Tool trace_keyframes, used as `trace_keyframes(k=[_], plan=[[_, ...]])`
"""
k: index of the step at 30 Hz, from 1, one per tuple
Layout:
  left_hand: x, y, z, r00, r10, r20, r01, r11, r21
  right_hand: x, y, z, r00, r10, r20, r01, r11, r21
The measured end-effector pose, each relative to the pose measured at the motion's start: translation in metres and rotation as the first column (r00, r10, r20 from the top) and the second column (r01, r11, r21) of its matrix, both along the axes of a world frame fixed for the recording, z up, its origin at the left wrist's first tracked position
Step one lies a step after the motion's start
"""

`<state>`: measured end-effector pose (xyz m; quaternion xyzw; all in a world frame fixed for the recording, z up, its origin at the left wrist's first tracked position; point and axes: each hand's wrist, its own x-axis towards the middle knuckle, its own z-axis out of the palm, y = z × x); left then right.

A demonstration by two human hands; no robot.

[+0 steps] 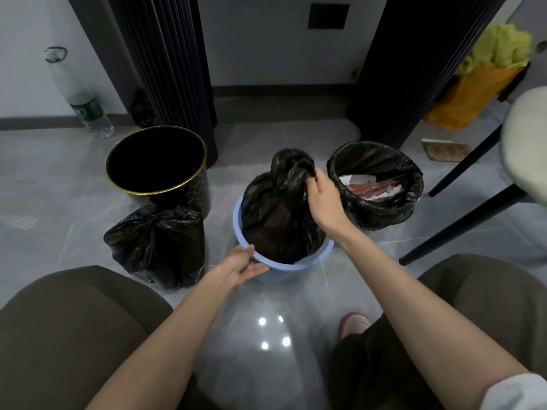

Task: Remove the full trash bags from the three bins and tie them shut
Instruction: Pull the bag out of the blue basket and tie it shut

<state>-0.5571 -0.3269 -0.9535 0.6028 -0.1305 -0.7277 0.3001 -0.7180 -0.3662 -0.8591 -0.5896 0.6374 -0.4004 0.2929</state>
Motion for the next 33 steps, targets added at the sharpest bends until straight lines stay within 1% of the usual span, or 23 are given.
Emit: trace_keyframes(k=[3,6,10,14,17,21,23,26,27,29,30,32,33], plan=[[-0.002,-0.007,-0.004,1.0,0.022,-0.008,-0.022,0.999,-0.036,-0.01,-0.006,0.039,0.999,-0.041,-0.008,0.039,0.993,-0.11],[-0.006,-0.02,-0.006,0.999,0.04,0.003,-0.04,0.997,-0.065,-0.024,-0.003,0.062,0.996,-0.086,-0.016,0.081,0.977,-0.199],[-0.015,-0.044,-0.004,0.999,0.049,0.007,-0.048,0.993,-0.107,-0.042,0.006,0.08,0.982,-0.18,0.058,0.189,0.945,-0.267],[-0.027,-0.072,-0.007,0.996,0.09,0.008,-0.088,0.987,-0.131,-0.058,0.011,0.092,0.978,-0.187,0.098,0.208,0.93,-0.304],[-0.037,-0.089,-0.008,0.995,0.096,-0.002,-0.095,0.986,-0.138,-0.07,0.015,0.09,0.982,-0.168,0.089,0.184,0.956,-0.23],[-0.047,-0.101,-0.015,0.994,0.113,-0.001,-0.112,0.989,-0.097,-0.086,0.031,0.07,0.99,-0.14,-0.031,0.138,0.988,-0.069],[-0.054,-0.098,-0.017,0.995,0.1,0.024,-0.097,0.99,-0.101,-0.092,0.04,0.059,0.991,-0.115,-0.069,0.116,0.993,0.008],[-0.071,-0.085,-0.009,0.997,0.075,-0.009,-0.076,0.988,-0.138,-0.097,0.05,0.044,0.987,-0.074,-0.139,0.093,0.986,0.137],[-0.078,-0.082,-0.008,0.998,0.054,0.017,-0.051,0.989,-0.138,-0.099,0.053,0.038,0.987,-0.05,-0.155,0.078,0.981,0.177],[-0.091,-0.08,-0.011,0.992,0.028,0.124,-0.01,0.99,-0.144,-0.101,0.059,0.026,0.982,-0.013,-0.187,0.055,0.974,0.221],[-0.096,-0.084,-0.02,0.979,-0.001,0.205,0.039,0.983,-0.18,-0.102,0.061,0.02,0.981,-0.008,-0.193,0.052,0.972,0.229],[-0.105,-0.103,-0.066,0.934,-0.087,0.346,0.179,0.953,-0.244,-0.105,0.065,0.006,0.983,-0.021,-0.18,0.071,0.959,0.275],[-0.11,-0.103,-0.065,0.901,-0.143,0.408,0.264,0.93,-0.257,-0.105,0.067,-0.001,0.984,-0.04,-0.171,0.091,0.949,0.3]])
